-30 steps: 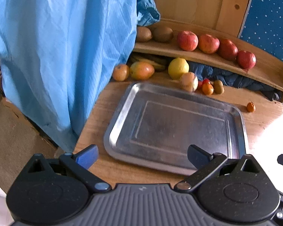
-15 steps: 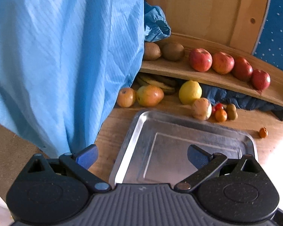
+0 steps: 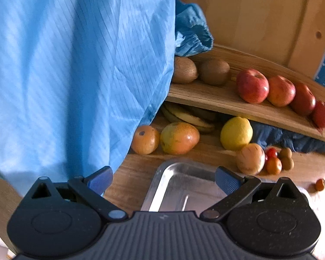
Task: Organize fruits
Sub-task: 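Reach the right tool to the large mango while the left tool reaches the orange fruit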
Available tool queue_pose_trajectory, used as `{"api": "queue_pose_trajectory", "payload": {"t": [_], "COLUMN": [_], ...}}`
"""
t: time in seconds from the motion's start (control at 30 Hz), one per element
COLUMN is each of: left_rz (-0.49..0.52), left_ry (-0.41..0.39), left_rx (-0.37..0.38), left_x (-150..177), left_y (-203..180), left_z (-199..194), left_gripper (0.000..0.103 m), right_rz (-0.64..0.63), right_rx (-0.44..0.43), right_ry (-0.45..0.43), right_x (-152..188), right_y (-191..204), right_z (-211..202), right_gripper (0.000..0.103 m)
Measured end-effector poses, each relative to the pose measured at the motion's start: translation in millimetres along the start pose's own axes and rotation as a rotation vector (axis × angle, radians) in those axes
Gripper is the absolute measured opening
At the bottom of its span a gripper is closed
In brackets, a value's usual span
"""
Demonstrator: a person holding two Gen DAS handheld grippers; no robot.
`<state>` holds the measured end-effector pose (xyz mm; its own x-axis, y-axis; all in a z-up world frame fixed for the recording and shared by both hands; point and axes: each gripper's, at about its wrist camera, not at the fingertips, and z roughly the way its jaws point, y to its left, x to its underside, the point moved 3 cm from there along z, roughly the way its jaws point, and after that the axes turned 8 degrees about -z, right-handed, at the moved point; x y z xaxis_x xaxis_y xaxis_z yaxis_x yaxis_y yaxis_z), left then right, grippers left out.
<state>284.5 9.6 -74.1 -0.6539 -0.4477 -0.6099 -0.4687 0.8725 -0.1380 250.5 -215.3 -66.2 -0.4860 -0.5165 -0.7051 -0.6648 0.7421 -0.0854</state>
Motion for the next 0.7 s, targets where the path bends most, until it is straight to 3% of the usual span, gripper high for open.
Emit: {"api": "queue_pose_trajectory", "payload": {"t": [0.17, 0.4, 0.7], "left_rz": [-0.051, -0.067, -0.118], "left_ry": [0.011, -0.003, 0.039], "left_rx": [0.016, -0.069, -0.02], "left_x": [-11, -17, -26], "left_y": [8, 16, 21], "left_z": [21, 38, 57], "left_gripper": [0.102, 0.092, 0.08], "right_rz": [-0.045, -0.092, -0.16], "right_rx": [-0.029, -0.032, -0.062], "right_ry": [0.012, -0.001, -0.001], "right_x": [-17, -39, -59], "right_y": [11, 21, 31], "right_z": [25, 56, 90], "right_gripper": [0.102, 0.101, 0.095]}}
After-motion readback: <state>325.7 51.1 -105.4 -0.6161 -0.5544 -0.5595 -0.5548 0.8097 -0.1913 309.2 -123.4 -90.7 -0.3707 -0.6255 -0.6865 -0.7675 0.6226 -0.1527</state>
